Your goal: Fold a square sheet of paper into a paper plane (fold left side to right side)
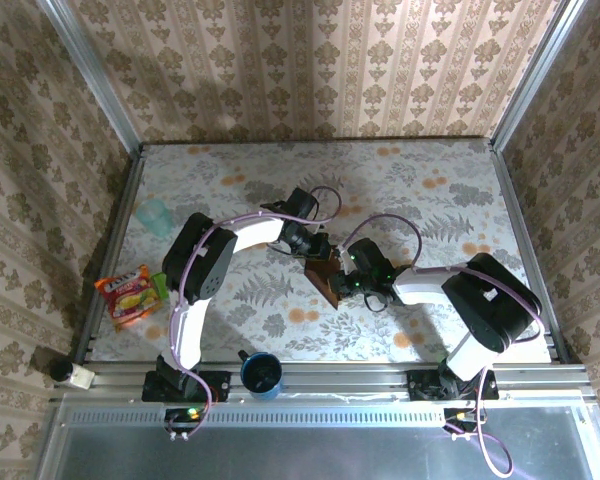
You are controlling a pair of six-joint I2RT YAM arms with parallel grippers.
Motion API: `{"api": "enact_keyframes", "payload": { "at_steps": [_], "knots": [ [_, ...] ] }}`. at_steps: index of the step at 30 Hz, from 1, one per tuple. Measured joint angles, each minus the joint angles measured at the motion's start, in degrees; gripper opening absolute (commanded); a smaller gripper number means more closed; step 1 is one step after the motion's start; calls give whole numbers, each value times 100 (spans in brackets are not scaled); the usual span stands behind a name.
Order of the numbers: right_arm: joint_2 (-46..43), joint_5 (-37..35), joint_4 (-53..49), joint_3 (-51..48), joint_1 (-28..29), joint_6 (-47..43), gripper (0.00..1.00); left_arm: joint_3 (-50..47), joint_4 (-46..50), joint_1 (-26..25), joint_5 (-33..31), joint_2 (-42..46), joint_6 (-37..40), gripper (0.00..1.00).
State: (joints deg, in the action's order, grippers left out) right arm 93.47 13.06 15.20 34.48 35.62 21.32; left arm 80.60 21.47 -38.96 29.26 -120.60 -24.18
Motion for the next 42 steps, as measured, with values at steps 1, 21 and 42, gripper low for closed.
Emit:
{"api": "enact_keyframes", "payload": {
  "at_steps": [1, 21, 42],
  "knots": [
    [11, 7, 33, -7, 0, 9, 0, 42, 57, -2, -24, 0, 13, 13],
    [90, 101, 181, -7, -11, 125, 0, -1867, -549, 271, 4, 2262, -251, 8],
    [164, 149, 136, 85, -17, 125, 0, -2170, -1357, -302, 326, 1508, -931, 3]
  ]
}}
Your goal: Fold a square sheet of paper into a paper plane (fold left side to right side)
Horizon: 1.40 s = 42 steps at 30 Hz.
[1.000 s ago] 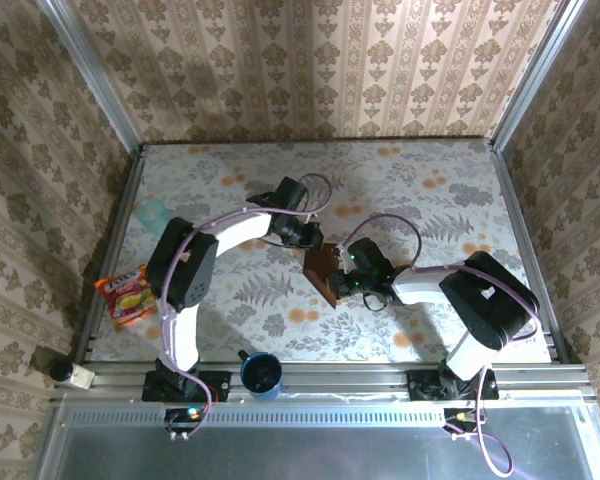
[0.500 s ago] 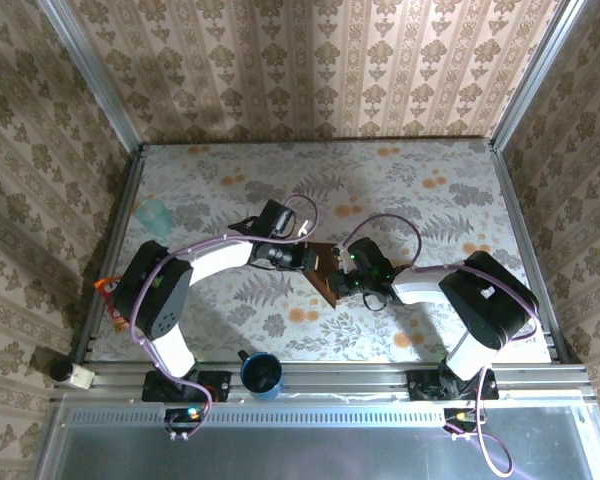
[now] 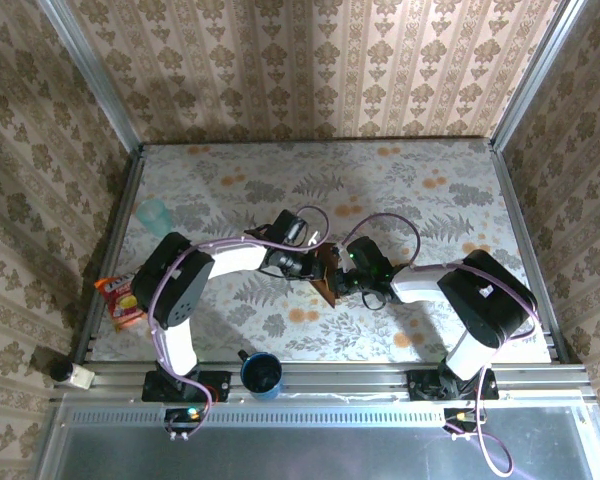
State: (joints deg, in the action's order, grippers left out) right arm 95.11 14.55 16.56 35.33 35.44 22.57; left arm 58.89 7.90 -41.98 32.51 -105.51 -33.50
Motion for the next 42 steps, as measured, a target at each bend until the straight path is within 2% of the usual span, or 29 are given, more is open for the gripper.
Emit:
{"api": "enact_keyframes", "payload": {
  "at_steps": [15, 29, 35, 42],
  "knots": [
    [50, 39, -44, 70, -4, -2, 0, -138, 22, 0, -260, -52, 0, 2],
    [52, 118, -127, 122, -74, 2, 6, -302, -101, 13, -321, -33, -24, 0],
    [-24, 334, -529, 232, -260, 15, 18, -352, -201, 11, -317, -28, -87, 0],
    [-732, 546, -1117, 232, -811, 7, 33, -372, -238, 11, -317, -26, -133, 0]
  ]
}}
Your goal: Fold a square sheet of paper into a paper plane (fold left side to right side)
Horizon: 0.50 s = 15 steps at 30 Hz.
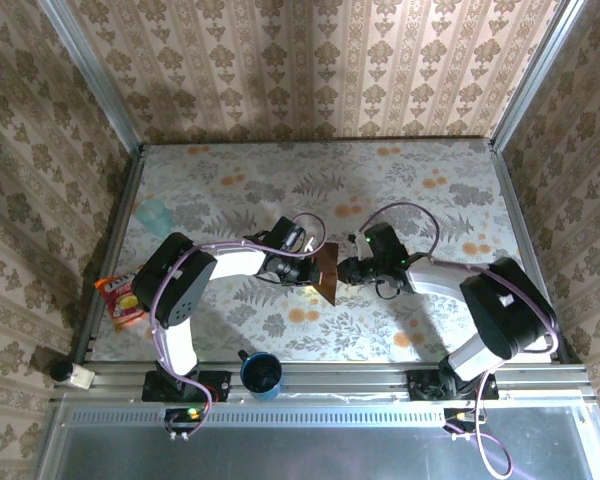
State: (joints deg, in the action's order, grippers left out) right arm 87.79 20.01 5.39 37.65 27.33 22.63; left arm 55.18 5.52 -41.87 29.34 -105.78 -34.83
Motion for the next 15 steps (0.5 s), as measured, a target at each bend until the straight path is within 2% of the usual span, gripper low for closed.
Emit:
{"api": "enact_keyframes", "payload": {
  "at_steps": [3, 10, 15],
  "knots": [
    [-380, 162, -96, -61, -44, 35, 32, 0, 0, 0, 0, 0, -11, 0],
    [-728, 1025, 138, -667, 74, 647, 13, -2, 0, 0, -2, 2, -13, 0],
    [-647, 1467, 354, -817, 212, 1084, 11, -2, 0, 0, -4, 2, -13, 0]
  ]
}}
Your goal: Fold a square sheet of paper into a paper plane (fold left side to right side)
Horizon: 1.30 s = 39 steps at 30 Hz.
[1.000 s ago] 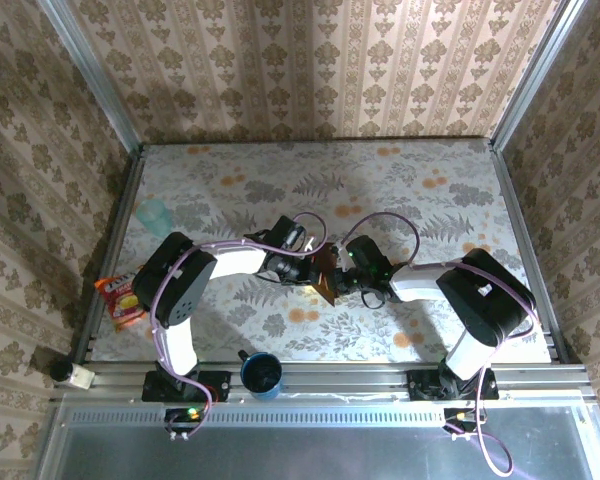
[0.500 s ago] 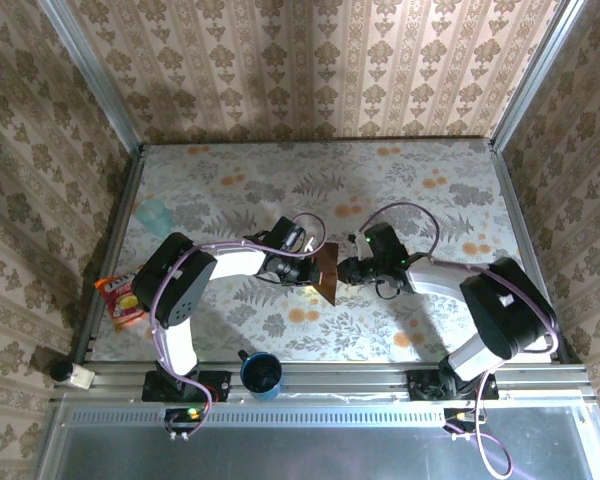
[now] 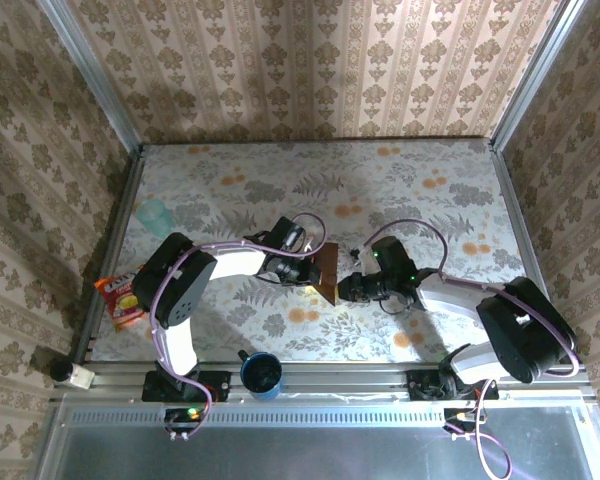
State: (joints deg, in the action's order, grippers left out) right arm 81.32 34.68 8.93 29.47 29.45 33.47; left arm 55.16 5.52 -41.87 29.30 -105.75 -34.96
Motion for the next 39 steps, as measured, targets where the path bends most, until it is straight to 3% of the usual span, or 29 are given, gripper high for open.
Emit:
{"api": "enact_keyframes", "payload": {
  "at_steps": [15, 39],
  "knots": [
    [901, 291, 422, 258, 46, 149, 10, 0, 2, -2, -2, 2, 0, 0],
    [992, 345, 422, 258, 111, 151, 9, 11, 22, -7, -17, 2, 0, 0]
  ]
}}
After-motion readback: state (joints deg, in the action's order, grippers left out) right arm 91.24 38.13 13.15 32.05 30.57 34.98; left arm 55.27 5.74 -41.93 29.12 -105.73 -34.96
